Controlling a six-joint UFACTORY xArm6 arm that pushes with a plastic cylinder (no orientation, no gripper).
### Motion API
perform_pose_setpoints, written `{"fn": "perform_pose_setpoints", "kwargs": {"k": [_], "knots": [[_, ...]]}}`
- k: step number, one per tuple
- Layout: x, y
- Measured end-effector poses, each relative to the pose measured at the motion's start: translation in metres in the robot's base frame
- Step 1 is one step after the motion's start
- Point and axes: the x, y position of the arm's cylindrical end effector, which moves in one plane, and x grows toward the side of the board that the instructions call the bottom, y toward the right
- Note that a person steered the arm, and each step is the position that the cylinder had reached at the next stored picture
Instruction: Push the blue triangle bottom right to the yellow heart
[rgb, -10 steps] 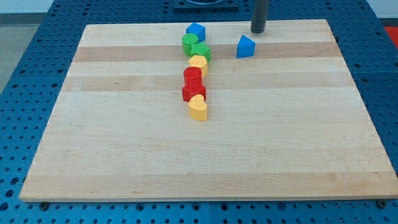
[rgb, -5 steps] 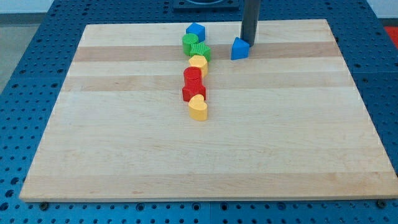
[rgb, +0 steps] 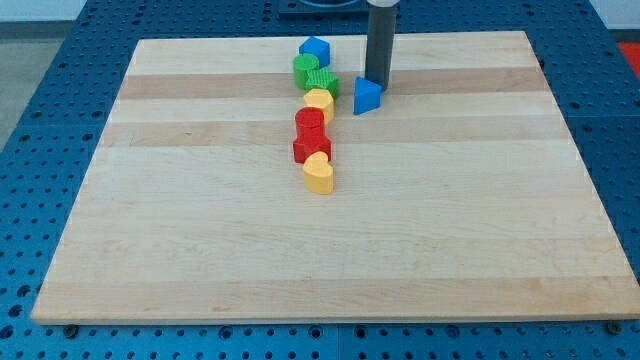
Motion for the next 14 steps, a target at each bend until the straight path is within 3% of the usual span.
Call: {"fn": "perform_pose_setpoints", "kwargs": {"k": [3, 6, 14], "knots": [[0.031, -0.011], [0.036, -0.033], [0.125, -0.048]]}}
